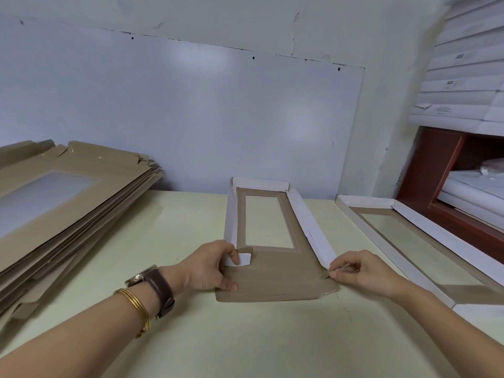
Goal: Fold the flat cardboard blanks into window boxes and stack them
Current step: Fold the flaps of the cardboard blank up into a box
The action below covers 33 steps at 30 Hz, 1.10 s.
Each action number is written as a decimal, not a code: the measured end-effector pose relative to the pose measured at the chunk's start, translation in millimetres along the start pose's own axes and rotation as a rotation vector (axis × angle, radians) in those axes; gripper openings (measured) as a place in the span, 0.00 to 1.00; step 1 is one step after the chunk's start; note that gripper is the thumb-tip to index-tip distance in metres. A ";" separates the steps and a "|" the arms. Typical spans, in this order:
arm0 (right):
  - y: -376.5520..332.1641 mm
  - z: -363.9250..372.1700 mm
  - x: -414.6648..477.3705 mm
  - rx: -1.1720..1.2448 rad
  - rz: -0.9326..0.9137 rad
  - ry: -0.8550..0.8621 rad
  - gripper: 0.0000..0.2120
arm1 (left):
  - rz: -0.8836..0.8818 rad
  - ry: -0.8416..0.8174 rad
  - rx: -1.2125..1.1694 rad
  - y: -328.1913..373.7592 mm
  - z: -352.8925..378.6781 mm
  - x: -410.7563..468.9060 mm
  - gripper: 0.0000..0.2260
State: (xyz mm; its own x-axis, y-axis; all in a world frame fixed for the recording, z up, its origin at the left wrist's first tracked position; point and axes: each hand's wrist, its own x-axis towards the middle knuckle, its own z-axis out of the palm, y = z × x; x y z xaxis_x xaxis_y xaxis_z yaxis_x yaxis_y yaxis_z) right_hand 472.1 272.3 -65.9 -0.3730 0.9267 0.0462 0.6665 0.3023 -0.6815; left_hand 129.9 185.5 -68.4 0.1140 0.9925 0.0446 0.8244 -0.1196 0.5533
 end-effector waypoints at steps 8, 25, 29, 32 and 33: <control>4.6 -6.0 -1.4 0.050 0.024 -0.012 0.11 | -0.003 -0.009 -0.005 1.1 -0.9 0.4 0.22; -24.4 27.2 4.2 -0.505 -0.248 0.069 0.13 | 0.029 -0.065 0.103 6.7 -4.1 6.9 0.19; -25.5 30.8 2.1 -0.545 -0.278 0.117 0.06 | 0.056 -0.076 0.164 6.1 -4.3 6.8 0.18; -27.1 35.2 2.0 -0.598 -0.285 0.170 0.04 | 0.066 -0.075 0.211 6.3 -3.6 6.9 0.17; -27.5 36.6 2.6 -0.635 -0.283 0.177 0.05 | 0.067 -0.075 0.223 6.6 -3.2 6.9 0.17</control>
State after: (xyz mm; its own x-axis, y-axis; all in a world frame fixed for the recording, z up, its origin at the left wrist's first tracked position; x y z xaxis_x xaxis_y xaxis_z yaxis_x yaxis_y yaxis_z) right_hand 429.2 258.3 -73.8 -0.5127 0.7996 0.3127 0.8266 0.5581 -0.0720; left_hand 134.4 191.7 -61.7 0.2065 0.9784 0.0080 0.9145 -0.1959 0.3539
